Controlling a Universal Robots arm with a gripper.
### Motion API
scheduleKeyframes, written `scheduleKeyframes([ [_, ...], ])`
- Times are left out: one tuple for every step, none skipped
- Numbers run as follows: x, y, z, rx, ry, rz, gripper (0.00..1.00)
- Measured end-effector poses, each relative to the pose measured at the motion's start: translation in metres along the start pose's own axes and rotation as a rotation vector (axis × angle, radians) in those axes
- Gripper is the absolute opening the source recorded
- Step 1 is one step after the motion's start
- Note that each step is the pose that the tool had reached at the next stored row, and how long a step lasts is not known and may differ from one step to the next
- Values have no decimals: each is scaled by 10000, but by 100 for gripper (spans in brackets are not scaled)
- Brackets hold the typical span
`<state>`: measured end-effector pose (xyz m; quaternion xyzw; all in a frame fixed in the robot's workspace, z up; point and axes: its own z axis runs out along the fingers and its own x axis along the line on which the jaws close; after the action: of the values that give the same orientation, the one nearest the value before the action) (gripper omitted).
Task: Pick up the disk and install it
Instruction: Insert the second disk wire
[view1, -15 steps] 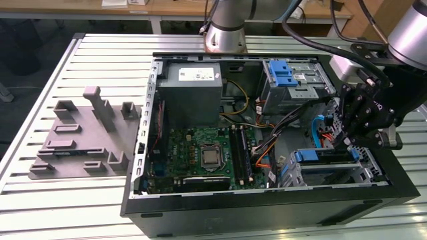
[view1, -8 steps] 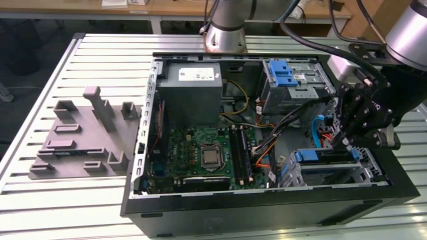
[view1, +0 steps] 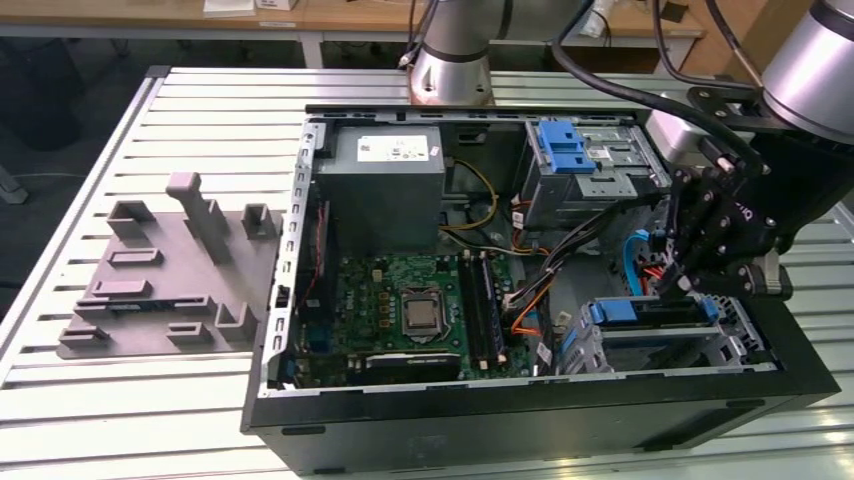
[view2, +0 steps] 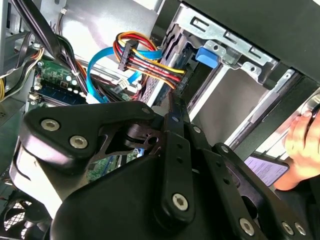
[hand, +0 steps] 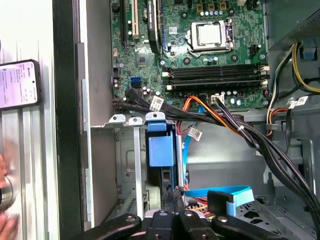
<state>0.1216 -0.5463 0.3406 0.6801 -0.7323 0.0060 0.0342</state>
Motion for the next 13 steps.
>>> scheduleKeyframes([
  [0,8,0,0,0,0,11],
  [1,13,1,0,0,0,11],
  [2,15,1,0,0,-1,11],
  [1,15,1,1,0,-1,11],
  [1,15,1,0,0,-2,11],
  [1,17,1,2,0,0,11],
  [1,17,1,3,1,0,11],
  [1,17,-1,3,1,0,11],
  [2,18,-11,3,4,0,11],
  [2,18,-24,3,1,0,11],
  [3,19,-42,3,-1,0,11],
  [3,20,-62,3,1,0,11],
  [3,21,-82,3,1,0,11],
])
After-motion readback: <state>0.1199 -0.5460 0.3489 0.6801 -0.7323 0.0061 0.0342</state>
